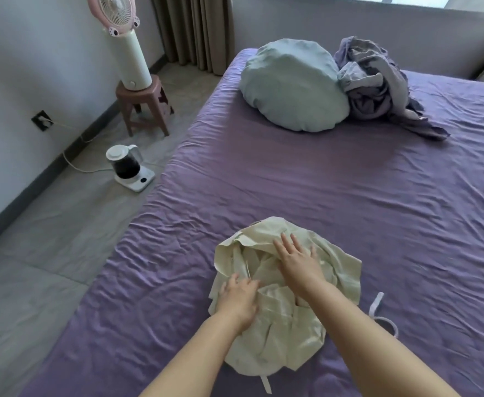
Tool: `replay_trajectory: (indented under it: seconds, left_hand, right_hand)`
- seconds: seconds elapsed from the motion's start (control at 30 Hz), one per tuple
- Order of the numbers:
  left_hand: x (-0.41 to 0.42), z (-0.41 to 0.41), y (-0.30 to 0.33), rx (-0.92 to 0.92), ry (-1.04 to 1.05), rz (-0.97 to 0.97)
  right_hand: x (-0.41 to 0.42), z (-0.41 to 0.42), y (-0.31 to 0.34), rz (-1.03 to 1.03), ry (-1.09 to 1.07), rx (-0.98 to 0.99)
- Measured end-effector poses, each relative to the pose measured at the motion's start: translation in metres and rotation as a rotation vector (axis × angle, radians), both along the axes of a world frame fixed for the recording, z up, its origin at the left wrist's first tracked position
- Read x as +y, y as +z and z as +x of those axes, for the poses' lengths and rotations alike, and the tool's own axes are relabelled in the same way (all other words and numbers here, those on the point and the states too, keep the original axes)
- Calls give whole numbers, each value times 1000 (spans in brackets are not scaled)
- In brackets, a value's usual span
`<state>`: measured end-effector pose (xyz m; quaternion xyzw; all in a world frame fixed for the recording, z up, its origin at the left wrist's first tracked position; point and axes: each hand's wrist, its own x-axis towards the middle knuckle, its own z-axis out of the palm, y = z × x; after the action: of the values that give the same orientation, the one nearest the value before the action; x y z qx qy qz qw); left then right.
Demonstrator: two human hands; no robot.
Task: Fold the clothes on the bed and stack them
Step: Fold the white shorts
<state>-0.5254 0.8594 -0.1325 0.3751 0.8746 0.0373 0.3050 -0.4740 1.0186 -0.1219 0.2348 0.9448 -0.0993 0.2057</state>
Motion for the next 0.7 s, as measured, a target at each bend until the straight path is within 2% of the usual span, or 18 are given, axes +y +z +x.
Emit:
replay_trajectory:
  seconds: [0.13, 0.23, 0.37, 0.57, 0.7]
  left_hand:
    - [-6, -1, -3, 111, 56, 3]
    - [-15, 8, 6, 139, 113, 84]
    - [-20, 20, 34, 160, 203, 180]
    - [-3, 41, 132, 162, 331, 381]
    - [19, 64, 210, 180, 241, 495]
  right_hand:
    - [4, -4, -8, 90, -89, 2]
    - [4, 4, 1, 100, -116, 115]
    - [15, 22, 43, -208, -527, 374]
    - [53, 75, 149, -203, -557, 577]
    - [75, 123, 219, -330, -613, 675]
